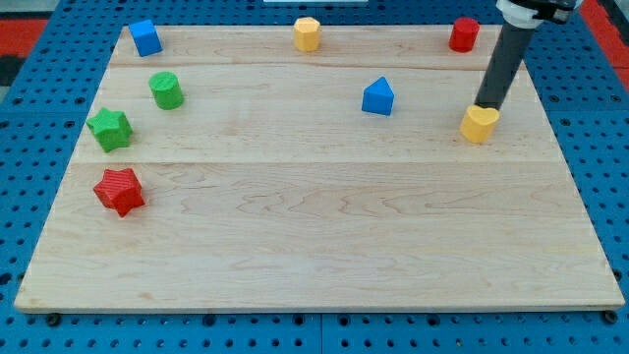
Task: Push the yellow heart to the center right
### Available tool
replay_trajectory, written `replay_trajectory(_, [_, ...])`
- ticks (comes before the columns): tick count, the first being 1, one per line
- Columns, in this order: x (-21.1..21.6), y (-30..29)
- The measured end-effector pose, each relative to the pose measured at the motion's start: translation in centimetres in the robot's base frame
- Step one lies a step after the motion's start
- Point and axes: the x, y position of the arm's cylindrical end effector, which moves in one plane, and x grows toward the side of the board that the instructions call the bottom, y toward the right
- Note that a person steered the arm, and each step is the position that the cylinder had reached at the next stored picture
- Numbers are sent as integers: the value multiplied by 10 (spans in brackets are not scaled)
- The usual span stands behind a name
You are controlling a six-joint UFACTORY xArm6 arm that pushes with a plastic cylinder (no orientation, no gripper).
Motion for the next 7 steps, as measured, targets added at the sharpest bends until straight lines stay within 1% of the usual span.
replay_trajectory(1, [-8, -33])
replay_trajectory(2, [2, -41])
replay_trajectory(3, [24, -39])
replay_trajectory(4, [31, -32])
replay_trajectory(5, [31, -19])
replay_trajectory(7, [31, -16])
